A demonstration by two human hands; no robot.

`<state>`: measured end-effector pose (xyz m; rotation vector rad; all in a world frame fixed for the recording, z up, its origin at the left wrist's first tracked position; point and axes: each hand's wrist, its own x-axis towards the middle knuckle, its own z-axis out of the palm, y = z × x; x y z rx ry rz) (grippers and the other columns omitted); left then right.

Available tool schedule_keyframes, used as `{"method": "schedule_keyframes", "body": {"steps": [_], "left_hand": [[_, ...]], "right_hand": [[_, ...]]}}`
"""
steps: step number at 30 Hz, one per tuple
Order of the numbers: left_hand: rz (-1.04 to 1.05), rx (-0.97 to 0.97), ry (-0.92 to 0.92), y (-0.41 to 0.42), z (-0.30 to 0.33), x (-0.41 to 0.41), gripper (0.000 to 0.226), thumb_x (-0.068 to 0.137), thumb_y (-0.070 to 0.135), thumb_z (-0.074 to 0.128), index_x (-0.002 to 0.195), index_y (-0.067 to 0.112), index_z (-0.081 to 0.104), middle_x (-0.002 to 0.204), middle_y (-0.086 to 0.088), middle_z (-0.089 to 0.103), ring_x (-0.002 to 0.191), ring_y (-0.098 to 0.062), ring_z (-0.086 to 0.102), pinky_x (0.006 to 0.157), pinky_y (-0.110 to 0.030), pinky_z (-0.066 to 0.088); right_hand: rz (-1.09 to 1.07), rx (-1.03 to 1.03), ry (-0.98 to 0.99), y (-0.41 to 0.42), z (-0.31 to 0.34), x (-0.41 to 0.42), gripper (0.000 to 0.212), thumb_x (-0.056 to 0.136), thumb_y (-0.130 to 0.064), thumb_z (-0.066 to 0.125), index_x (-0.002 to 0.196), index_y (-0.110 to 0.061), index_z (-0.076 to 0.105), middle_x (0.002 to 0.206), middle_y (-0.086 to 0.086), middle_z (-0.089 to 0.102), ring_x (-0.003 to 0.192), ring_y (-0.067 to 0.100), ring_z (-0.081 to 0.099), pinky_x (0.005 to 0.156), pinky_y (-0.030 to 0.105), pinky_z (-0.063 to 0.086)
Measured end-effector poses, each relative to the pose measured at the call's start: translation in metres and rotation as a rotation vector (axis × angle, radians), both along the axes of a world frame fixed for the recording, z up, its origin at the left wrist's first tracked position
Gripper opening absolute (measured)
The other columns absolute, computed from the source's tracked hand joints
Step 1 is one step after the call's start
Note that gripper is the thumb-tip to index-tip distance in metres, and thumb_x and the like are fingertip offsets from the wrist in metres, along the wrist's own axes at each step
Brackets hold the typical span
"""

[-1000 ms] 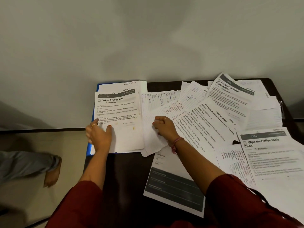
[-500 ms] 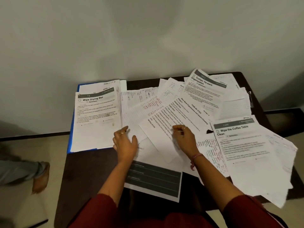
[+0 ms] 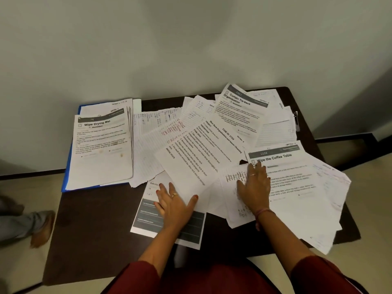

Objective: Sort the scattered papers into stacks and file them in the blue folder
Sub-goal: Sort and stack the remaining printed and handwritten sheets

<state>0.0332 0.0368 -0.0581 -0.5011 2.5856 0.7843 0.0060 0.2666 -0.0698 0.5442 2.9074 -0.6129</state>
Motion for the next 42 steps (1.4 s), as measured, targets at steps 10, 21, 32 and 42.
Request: {"method": "schedule_keyframes", "body": {"steps": [10, 21, 32, 42], "left_hand": [[-0.048, -0.098, -0.026, 0.005, -0.005, 0.008, 0.102, 0.083, 0.064, 0.055, 0.152, 0.012, 0.002, 0.158, -0.014, -0.013, 0.145, -0.032, -0.015, 0.115, -0.053, -0.005], [0.287, -0.229, 0.072, -0.027, 0.009, 0.004, 0.086, 0.078, 0.054, 0.068, 0.139, 0.005, 0.035, 0.148, -0.019, 0.019, 0.133, -0.04, 0.024, 0.108, -0.052, 0.022], [0.327, -0.281, -0.14, -0.063, 0.018, 0.006, 0.109, 0.064, 0.069, 0.072, 0.141, 0.005, 0.03, 0.134, -0.021, 0.037, 0.124, -0.037, 0.04, 0.1, -0.049, 0.035], [0.394, 0.16, -0.17, -0.081, 0.034, 0.002, 0.041, 0.08, 0.025, 0.075, 0.112, 0.005, 0.059, 0.115, -0.015, 0.064, 0.1, -0.03, 0.06, 0.084, -0.035, 0.049]], "right_hand": [[0.17, 0.031, -0.084, 0.006, -0.013, 0.009, 0.063, 0.099, -0.039, 0.038, 0.151, -0.01, 0.015, 0.16, 0.01, 0.005, 0.147, 0.026, 0.003, 0.117, 0.047, 0.005], [0.156, 0.01, -0.061, 0.008, -0.012, 0.011, 0.061, 0.098, -0.038, 0.039, 0.151, -0.015, 0.018, 0.16, 0.005, 0.008, 0.147, 0.021, 0.005, 0.117, 0.045, 0.008], [0.142, 0.002, -0.082, 0.006, -0.013, 0.01, 0.061, 0.099, -0.039, 0.037, 0.152, -0.017, 0.016, 0.16, 0.003, 0.005, 0.147, 0.019, 0.002, 0.117, 0.043, 0.004], [0.124, -0.012, -0.068, 0.007, -0.012, 0.013, 0.061, 0.098, -0.04, 0.039, 0.151, -0.017, 0.021, 0.16, 0.003, 0.008, 0.147, 0.019, 0.005, 0.117, 0.042, 0.005]]}}
